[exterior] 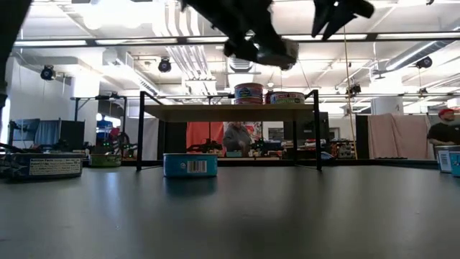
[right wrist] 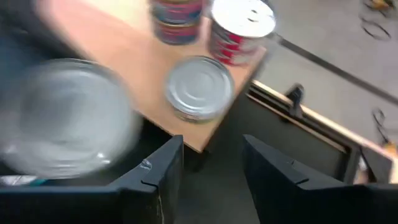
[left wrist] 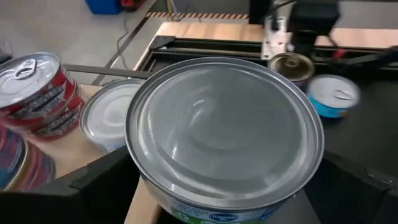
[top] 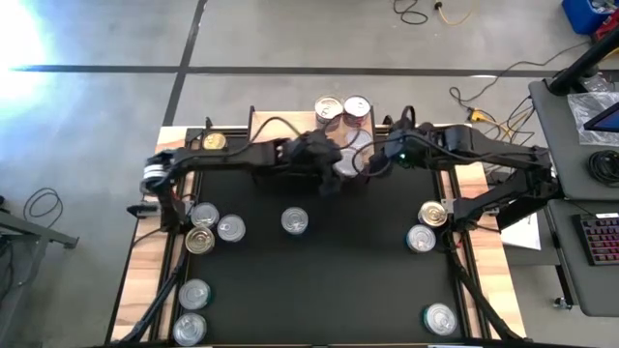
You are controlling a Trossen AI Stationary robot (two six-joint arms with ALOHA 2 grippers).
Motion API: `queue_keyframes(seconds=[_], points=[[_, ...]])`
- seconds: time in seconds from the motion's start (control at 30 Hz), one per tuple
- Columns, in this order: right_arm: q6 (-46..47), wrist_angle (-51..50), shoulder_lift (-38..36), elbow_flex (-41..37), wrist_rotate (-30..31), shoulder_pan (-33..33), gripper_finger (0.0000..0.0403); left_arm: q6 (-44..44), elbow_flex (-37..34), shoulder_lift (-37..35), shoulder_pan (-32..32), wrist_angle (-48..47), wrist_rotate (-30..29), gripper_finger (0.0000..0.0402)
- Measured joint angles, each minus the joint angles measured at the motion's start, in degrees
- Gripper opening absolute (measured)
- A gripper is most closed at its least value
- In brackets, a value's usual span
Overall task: Stack canned seafood by type on shelf
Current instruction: Stack the white-green tuna can on top of the other green tuna can on the shelf
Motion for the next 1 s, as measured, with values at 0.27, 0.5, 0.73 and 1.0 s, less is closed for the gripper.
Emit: queue_keyframes(seconds=[0.27, 0.5, 0.73, 1.0], points=[[-11.21, 6.77, -0.34, -0.15, -7.99, -5.09, 0.015, 2.0, 14.49, 11.48, 4.21, -3.34, 2.44, 0.0373], [-14.29, 7.68, -2.16, -0.89, -11.5, -6.22, 0.0114, 5.85, 25.34, 17.46, 7.06, -11.45, 9.49, 0.0373], [-13.97, 18.73, -5.96, -9.71, -11.72, -6.26, 0.0074, 11.98, 26.25, 19.6, 8.93, -11.54, 15.94, 0.0373], [-10.47, 22.21, -8.92, -16.24, -11.24, -6.09, 0.0033, 13.09, 26.15, 18.83, 14.21, -7.86, 25.01, 0.0373]])
